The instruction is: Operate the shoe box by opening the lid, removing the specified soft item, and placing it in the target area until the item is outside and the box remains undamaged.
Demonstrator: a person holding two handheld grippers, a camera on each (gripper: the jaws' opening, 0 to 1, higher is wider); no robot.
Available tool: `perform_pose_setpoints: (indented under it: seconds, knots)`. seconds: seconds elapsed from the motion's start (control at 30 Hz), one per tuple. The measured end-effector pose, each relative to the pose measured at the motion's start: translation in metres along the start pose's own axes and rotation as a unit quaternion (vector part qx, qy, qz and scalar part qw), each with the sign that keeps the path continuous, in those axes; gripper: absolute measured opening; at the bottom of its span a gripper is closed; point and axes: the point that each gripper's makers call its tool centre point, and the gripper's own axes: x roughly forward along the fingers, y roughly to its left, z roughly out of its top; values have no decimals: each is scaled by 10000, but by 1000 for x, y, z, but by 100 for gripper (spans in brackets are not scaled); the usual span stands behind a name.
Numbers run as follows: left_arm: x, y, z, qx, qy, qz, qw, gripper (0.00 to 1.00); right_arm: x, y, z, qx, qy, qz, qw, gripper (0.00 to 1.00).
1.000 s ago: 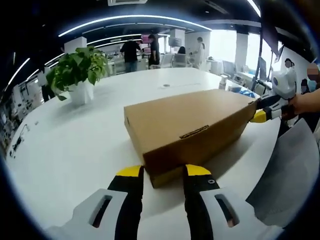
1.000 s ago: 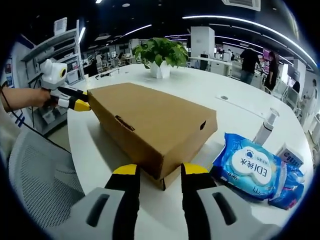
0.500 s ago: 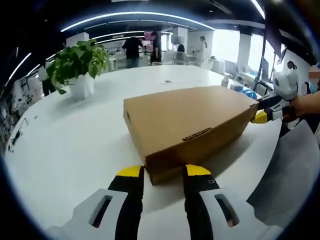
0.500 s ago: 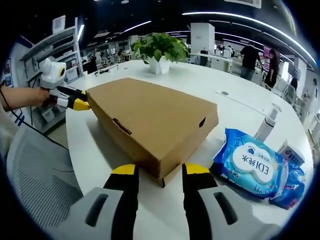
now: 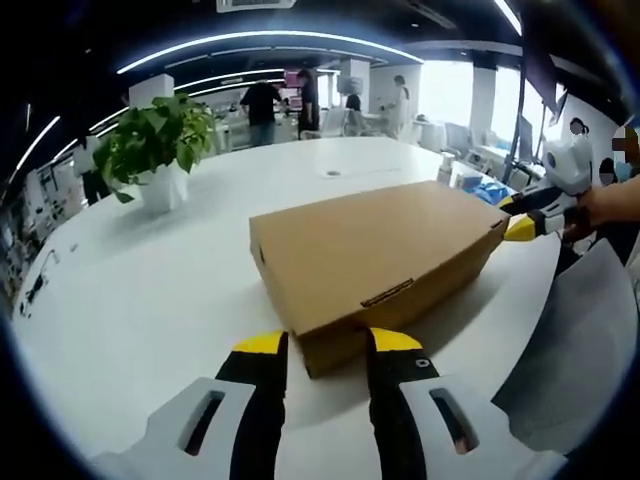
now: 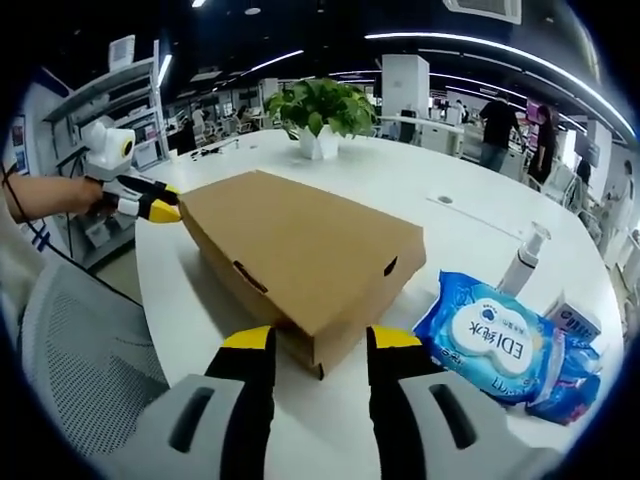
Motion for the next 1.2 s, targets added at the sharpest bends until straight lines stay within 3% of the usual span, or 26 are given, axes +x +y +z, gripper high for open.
perform_pose_setpoints:
  seconds: [0.47, 0.87, 1.2]
  knots:
    - [4, -1, -3, 93, 8, -34, 10000, 28, 7, 4, 1, -78, -15, 54, 10000, 31]
    - [10, 0, -9, 118, 147, -21, 9998, 28, 12, 5, -6, -228, 208, 74, 9995, 29]
    - [15, 5, -5, -33, 115, -36, 9999, 28, 14, 2, -6, -248, 254, 95, 9993, 28]
